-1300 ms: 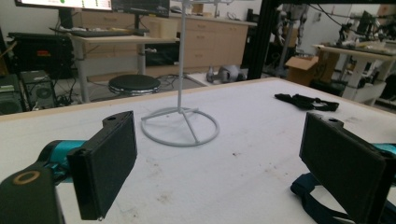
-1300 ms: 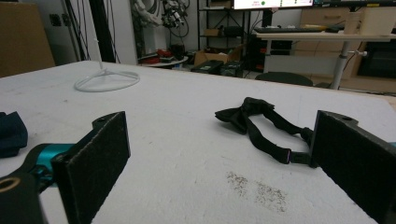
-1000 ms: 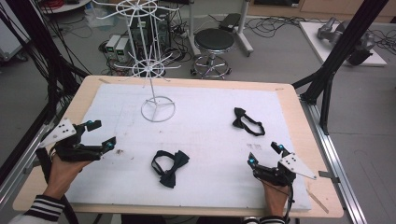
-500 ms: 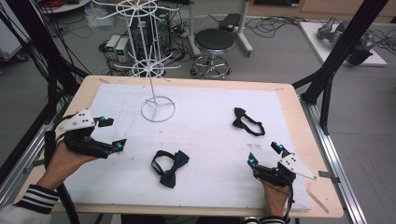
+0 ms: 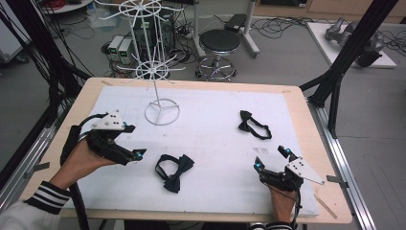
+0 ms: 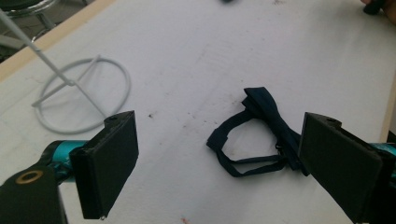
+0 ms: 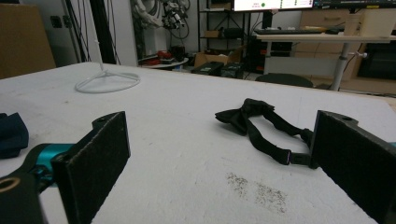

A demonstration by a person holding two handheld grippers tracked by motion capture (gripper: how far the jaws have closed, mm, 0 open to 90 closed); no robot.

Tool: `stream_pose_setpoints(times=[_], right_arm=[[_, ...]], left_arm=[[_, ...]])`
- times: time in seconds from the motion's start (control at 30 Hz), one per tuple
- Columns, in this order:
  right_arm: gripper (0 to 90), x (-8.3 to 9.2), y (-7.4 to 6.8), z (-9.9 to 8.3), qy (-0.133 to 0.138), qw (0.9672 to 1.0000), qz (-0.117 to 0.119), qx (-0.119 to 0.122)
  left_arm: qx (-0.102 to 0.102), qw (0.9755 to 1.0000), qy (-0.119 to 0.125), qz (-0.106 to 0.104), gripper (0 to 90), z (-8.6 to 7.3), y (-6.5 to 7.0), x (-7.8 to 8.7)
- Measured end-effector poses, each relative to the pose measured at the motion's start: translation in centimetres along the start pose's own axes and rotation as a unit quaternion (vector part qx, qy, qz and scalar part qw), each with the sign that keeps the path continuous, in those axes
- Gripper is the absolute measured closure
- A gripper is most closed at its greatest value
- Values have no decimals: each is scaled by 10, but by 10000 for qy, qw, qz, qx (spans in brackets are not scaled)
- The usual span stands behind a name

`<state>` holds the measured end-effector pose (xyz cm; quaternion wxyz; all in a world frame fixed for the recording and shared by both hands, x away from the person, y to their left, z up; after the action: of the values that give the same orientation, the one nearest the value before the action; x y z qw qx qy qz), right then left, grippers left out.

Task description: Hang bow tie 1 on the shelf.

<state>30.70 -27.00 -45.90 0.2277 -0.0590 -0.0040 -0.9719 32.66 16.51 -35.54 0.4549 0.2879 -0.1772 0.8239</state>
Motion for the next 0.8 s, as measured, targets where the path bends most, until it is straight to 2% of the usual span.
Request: stream_pose_setpoints(times=[0.17,0.27,0.47,0.6,0.8], right_arm=[[42,0,0,0,13,10000,2,-14],[42,0,0,0,23,10000,5,-21],[42,0,1,1,45,10000,-2,-12],[42,0,1,0,46,10000,-1,-18],[42,0,1,0,45,10000,6,-36]], left_arm=[[-118,9995,-208,-209,156,7,9,-10],[-129,9991,-308,-251,156,10,13,-17],[-295,9981,-457,-278,155,12,21,-29],[-273,9977,-536,-319,155,13,22,-34],[-274,9957,-795,-402,155,10,29,-49]])
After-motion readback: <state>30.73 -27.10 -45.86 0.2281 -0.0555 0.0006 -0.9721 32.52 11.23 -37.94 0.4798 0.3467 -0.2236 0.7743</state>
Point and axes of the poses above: each handheld gripper's, and its own axes: x roughly backward along the jaws, z roughly out of its top, y roughly to its right, the point moved 6 cm from there along -x, roughly forward along the jaws, and after that the axes turned 1 degree about x, right-handed, at the moved point
